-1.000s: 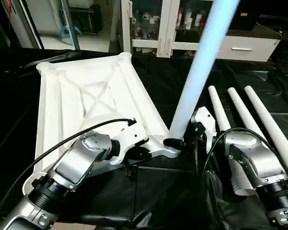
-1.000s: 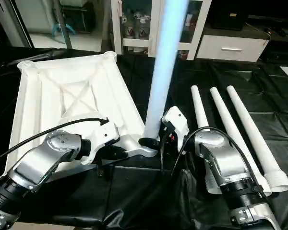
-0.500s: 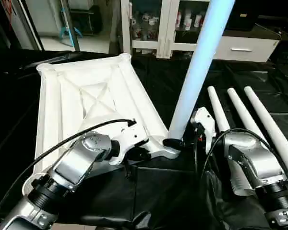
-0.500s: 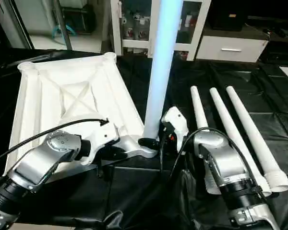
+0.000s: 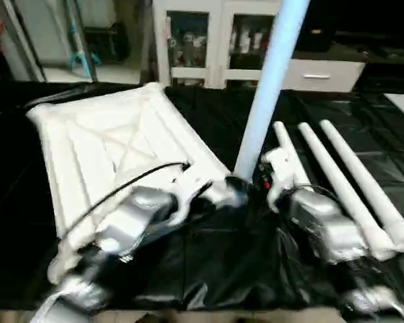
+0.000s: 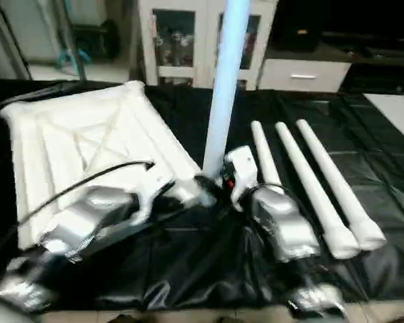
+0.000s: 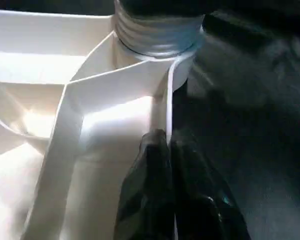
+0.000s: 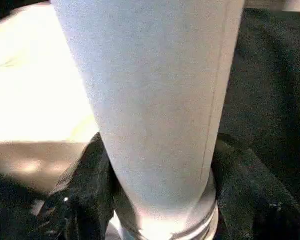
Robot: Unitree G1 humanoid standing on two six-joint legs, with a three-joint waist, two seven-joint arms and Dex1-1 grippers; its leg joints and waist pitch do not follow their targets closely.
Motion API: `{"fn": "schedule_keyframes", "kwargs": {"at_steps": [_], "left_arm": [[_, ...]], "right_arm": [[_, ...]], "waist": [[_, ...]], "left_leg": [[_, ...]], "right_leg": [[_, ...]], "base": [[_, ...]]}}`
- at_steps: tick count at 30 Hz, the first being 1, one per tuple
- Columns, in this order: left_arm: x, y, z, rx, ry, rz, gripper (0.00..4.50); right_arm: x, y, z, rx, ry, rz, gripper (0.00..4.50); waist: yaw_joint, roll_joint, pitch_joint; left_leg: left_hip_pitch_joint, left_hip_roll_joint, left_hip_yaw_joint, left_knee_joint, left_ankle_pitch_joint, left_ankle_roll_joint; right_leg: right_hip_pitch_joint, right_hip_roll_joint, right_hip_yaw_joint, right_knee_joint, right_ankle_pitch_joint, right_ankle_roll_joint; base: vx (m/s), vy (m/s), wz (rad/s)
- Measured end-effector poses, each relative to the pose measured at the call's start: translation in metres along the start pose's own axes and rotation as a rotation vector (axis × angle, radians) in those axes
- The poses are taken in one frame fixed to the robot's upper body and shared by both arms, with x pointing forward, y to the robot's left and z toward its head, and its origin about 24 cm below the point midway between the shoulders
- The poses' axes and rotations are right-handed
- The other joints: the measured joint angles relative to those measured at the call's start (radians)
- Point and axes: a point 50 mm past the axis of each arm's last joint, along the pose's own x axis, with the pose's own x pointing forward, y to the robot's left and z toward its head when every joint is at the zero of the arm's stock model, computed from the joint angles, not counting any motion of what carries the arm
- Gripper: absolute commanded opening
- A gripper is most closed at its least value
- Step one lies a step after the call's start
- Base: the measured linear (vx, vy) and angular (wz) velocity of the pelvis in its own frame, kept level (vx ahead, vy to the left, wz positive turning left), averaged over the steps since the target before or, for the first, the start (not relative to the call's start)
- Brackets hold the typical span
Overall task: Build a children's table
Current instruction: Rotate leg to tighten
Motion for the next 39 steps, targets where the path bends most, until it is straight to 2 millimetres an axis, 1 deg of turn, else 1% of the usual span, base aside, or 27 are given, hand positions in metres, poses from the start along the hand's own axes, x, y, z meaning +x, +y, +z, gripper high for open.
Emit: {"fn": "schedule_keyframes", "kwargs": {"at_steps": [1,2,3,4,5,6,7,8,9,10,11,12,15,17,20,21,22,23,25,26,28,31,33,34,37,39], "left_arm": [[0.007,0.001,0.004,-0.044,-0.013,0.036,0.00],[0.017,-0.001,0.011,-0.066,-0.013,0.068,0.00],[0.020,-0.001,0.014,-0.083,-0.024,0.098,0.00],[0.020,0.001,0.016,-0.096,-0.039,0.118,0.00],[0.023,0.000,0.016,-0.115,-0.043,0.126,0.00],[0.025,-0.001,0.016,-0.131,-0.043,0.138,0.00],[0.027,-0.002,0.019,-0.134,-0.048,0.142,0.00],[0.028,-0.003,0.023,-0.132,-0.061,0.158,0.00],[0.027,-0.001,0.024,-0.132,-0.062,0.170,0.00],[0.026,0.001,0.023,-0.134,-0.061,0.178,0.00],[0.024,0.003,0.022,-0.132,-0.058,0.184,0.00],[0.024,0.004,0.021,-0.130,-0.055,0.187,0.00],[0.022,0.007,0.020,-0.123,-0.049,0.190,0.00],[0.021,0.008,0.020,-0.118,-0.049,0.189,0.00],[0.018,0.011,0.019,-0.099,-0.047,0.181,0.00],[0.018,0.011,0.018,-0.095,-0.046,0.179,0.00],[0.016,0.013,0.018,-0.083,-0.046,0.175,0.00],[0.014,0.014,0.018,-0.064,-0.044,0.174,0.00],[0.010,0.018,0.016,-0.038,-0.040,0.177,0.00],[0.005,0.021,0.014,-0.023,-0.039,0.180,0.00],[0.001,0.023,0.014,0.001,-0.042,0.167,0.00],[-0.004,0.023,0.012,0.049,-0.039,0.130,0.00],[-0.009,0.022,0.010,0.086,-0.031,0.093,0.00],[-0.013,0.022,0.008,0.099,-0.026,0.077,0.00],[-0.025,0.019,0.001,0.169,0.004,-0.028,0.00],[-0.030,0.016,-0.002,0.202,0.016,-0.090,0.00]], "right_arm": [[0.009,0.001,0.002,0.041,-0.013,-0.070,2.41],[0.014,0.000,0.002,0.076,-0.020,-0.153,2.41],[0.017,-0.001,0.005,0.093,-0.027,-0.194,2.41],[0.023,0.001,0.011,0.103,-0.036,-0.218,2.41],[0.026,0.002,0.012,0.115,-0.036,-0.253,2.41],[0.030,0.004,0.013,0.118,-0.033,-0.285,2.41],[0.030,0.003,0.013,0.128,-0.040,-0.307,2.41],[0.033,0.004,0.018,0.140,-0.054,-0.331,2.41],[0.036,0.006,0.021,0.146,-0.055,-0.340,2.41],[0.038,0.008,0.021,0.150,-0.056,-0.342,2.41],[0.040,0.010,0.021,0.153,-0.055,-0.342,2.41],[0.041,0.011,0.022,0.153,-0.053,-0.341,2.41],[0.044,0.013,0.021,0.149,-0.056,-0.335,2.41],[0.045,0.015,0.020,0.141,-0.060,-0.326,2.41],[0.046,0.017,0.020,0.135,-0.071,-0.319,2.41],[0.046,0.017,0.020,0.135,-0.073,-0.318,2.75],[0.047,0.017,0.020,0.135,-0.076,-0.315,2.96],[0.047,0.018,0.021,0.137,-0.079,-0.302,3.10],[0.045,0.020,0.020,0.165,-0.090,-0.257,3.16],[0.043,0.020,0.014,0.182,-0.081,-0.236,3.30],[0.040,0.021,0.013,0.183,-0.082,-0.205,3.52],[0.032,0.017,0.013,0.163,-0.070,-0.157,3.62],[0.024,0.013,0.014,0.124,-0.060,-0.109,3.87],[0.020,0.010,0.015,0.101,-0.055,-0.087,3.87],[-0.004,0.002,0.016,-0.017,-0.015,0.068,3.87],[-0.018,-0.001,0.017,-0.081,0.006,0.157,3.87]], "waist": [[0.004,0.007,0.007],[0.019,-0.003,0.005],[0.041,-0.032,-0.007],[0.042,-0.042,-0.006],[0.055,-0.033,-0.012],[0.064,-0.018,-0.021],[0.063,-0.002,-0.031],[0.059,-0.006,-0.029],[0.056,-0.006,-0.029],[0.057,-0.005,-0.029],[0.056,-0.005,-0.028],[0.055,-0.005,-0.028],[0.047,-0.005,-0.027],[0.042,-0.006,-0.027],[0.037,-0.006,-0.026],[0.037,-0.006,-0.026],[0.036,-0.006,-0.026],[0.035,-0.006,-0.026],[0.034,-0.005,-0.026],[0.035,-0.003,-0.025],[0.038,0.000,-0.023],[0.045,0.000,-0.023],[0.049,0.000,-0.023],[0.052,0.000,-0.023],[0.072,-0.001,-0.023],[0.088,-0.001,-0.022]], "left_leg": [[-0.006,0.003,0.003,-0.005,0.000,0.000],[-0.008,0.007,0.032,-0.005,0.000,0.000],[-0.008,0.005,0.067,-0.006,0.000,0.000],[-0.013,0.002,0.066,0.013,-0.001,-0.003],[-0.018,-0.008,0.022,0.053,-0.025,-0.013],[-0.017,-0.025,-0.041,0.081,-0.025,-0.011],[-0.011,-0.021,-0.050,0.062,-0.035,-0.040],[-0.017,-0.011,-0.044,0.048,-0.021,-0.038],[-0.022,-0.003,-0.043,0.044,-0.016,-0.039],[-0.023,0.000,-0.044,0.038,-0.011,-0.039],[-0.023,0.002,-0.043,0.030,-0.005,-0.038],[-0.022,0.002,-0.041,0.026,-0.004,-0.038],[-0.020,0.002,-0.033,0.019,-0.005,-0.037],[-0.020,0.003,-0.027,0.018,-0.004,-0.037],[-0.020,0.003,-0.023,0.018,-0.004,-0.036],[-0.020,0.003,-0.023,0.018,-0.004,-0.036],[-0.021,0.003,-0.022,0.018,-0.004,-0.036],[-0.021,0.003,-0.022,0.017,-0.004,-0.036],[-0.021,0.003,-0.021,0.015,-0.004,-0.035],[-0.020,0.004,-0.020,0.011,-0.003,-0.034],[-0.021,0.004,-0.017,0.007,-0.001,-0.031],[-0.022,0.004,-0.015,0.004,0.000,-0.030],[-0.022,0.004,-0.014,0.002,0.000,-0.030],[-0.022,0.004,-0.014,0.002,-0.001,-0.029],[-0.022,0.005,-0.012,0.001,-0.001,-0.028],[-0.021,0.006,-0.009,0.002,-0.002,-0.028]], "right_leg": [[0.004,-0.002,-0.010,0.032,-0.019,-0.011],[0.002,-0.009,-0.005,0.141,-0.063,-0.038],[0.015,-0.005,0.031,0.182,-0.112,0.007],[-0.005,0.001,0.058,0.200,-0.144,0.014],[-0.012,0.001,0.059,0.201,-0.143,0.014],[-0.014,0.003,0.045,0.194,-0.137,0.012],[-0.019,0.003,0.032,0.189,-0.118,0.007],[-0.024,0.016,0.035,0.173,-0.100,-0.005],[-0.026,0.026,0.038,0.158,-0.087,-0.011],[-0.023,0.033,0.037,0.143,-0.076,-0.013],[-0.022,0.034,0.036,0.133,-0.068,-0.016],[-0.021,0.034,0.037,0.127,-0.063,-0.016],[-0.019,0.034,0.040,0.111,-0.051,-0.013],[-0.019,0.034,0.044,0.106,-0.047,-0.012],[-0.019,0.034,0.046,0.101,-0.045,-0.012],[-0.019,0.034,0.047,0.100,-0.045,-0.012],[-0.019,0.034,0.047,0.100,-0.045,-0.012],[-0.020,0.034,0.047,0.099,-0.045,-0.012],[-0.020,0.034,0.048,0.098,-0.045,-0.012],[-0.021,0.034,0.047,0.095,-0.044,-0.011],[-0.023,0.034,0.048,0.093,-0.044,-0.011],[-0.024,0.034,0.048,0.090,-0.044,-0.011],[-0.024,0.034,0.048,0.088,-0.044,-0.011],[-0.024,0.034,0.048,0.087,-0.044,-0.011],[-0.023,0.034,0.048,0.085,-0.045,-0.010],[-0.023,0.033,0.049,0.084,-0.045,-0.010]], "base": [[-0.145,0.001,0.07],[-0.145,0.001,0.07],[-0.033,-0.110,0.11],[0.025,-0.093,-0.01],[0.082,-0.120,-0.13],[0.101,-0.027,-0.20],[0.059,-0.045,0.00],[0.000,0.000,0.00],[-0.073,-0.018,0.12],[-0.051,0.003,-0.09],[-0.051,0.003,-0.09],[0.000,0.000,0.00],[0.000,0.000,0.00],[0.000,0.000,0.00],[0.000,0.000,0.00],[0.000,0.000,0.00],[0.000,0.000,0.00],[0.000,0.000,0.00],[0.000,0.000,0.00],[0.000,0.000,0.00],[0.000,0.000,0.00],[0.000,0.000,0.00],[0.000,0.000,0.00],[0.000,0.000,0.00],[0.000,0.000,0.00],[0.000,0.000,0.00]]}}
